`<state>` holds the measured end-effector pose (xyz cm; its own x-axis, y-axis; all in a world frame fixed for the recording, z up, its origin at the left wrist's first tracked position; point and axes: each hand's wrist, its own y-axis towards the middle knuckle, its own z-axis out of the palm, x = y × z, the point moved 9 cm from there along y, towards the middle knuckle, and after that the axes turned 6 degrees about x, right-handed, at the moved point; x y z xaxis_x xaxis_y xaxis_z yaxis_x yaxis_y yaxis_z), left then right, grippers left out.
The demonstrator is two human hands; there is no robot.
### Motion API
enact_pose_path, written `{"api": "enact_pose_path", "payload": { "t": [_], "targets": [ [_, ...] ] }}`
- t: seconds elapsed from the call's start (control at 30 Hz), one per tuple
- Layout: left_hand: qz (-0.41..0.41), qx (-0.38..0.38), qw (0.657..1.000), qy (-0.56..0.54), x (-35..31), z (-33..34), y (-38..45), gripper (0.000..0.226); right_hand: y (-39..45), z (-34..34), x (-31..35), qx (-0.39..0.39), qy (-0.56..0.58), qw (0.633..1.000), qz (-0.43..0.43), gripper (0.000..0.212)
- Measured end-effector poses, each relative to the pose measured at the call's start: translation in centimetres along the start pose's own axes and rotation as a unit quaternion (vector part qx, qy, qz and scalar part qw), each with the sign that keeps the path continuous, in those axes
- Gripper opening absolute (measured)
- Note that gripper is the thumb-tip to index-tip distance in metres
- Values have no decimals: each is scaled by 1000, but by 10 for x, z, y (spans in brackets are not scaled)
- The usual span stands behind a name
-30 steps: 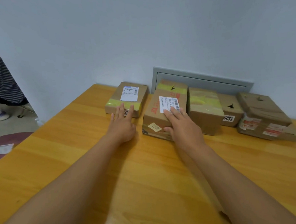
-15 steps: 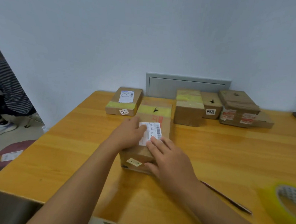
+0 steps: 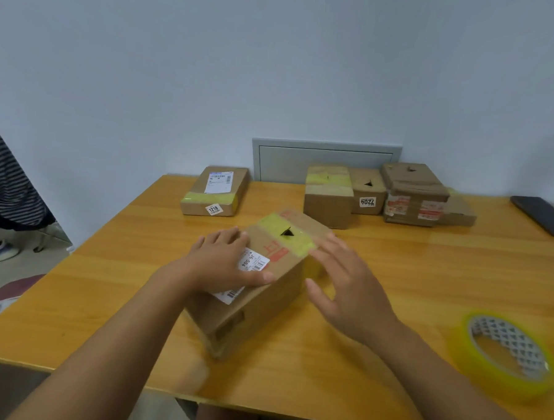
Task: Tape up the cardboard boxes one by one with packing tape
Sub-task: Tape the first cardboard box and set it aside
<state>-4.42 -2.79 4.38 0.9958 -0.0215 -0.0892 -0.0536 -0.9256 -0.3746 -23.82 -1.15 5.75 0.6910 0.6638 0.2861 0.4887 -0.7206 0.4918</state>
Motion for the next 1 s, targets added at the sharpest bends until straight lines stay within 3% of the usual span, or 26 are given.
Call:
{"api": "enact_pose_path", "payload": {
  "t": [0.1,0.27,0.37,0.47,0.53,0.63,1.0],
  "targets": [
    [20,51,998,27,10,0,1,110,11,16,-32,140,-58,986,70,89],
    [78,125,989,-1,21,5,5,120,11,31,-31,222,-61,971,67,87],
    [85,89,992,-8,17,1,7,86,6,26,-30,186,-90,974,93,84],
    [91,-44,995,16,-2,-15,9,62,-1,13,-24,77,-131,982,112,82],
    [109,-122,984,-63,-21,-22,6,53,-7,11,-27,12,-133,984,115,79],
    [155,-170,962,-149,-54,-20,1,37,-13,20,-32,8,-120,984,134,82],
    [122,-270,952,-83,-74,0,14,56,-21,32,-30,-57,-93,990,92,71]
  ]
}}
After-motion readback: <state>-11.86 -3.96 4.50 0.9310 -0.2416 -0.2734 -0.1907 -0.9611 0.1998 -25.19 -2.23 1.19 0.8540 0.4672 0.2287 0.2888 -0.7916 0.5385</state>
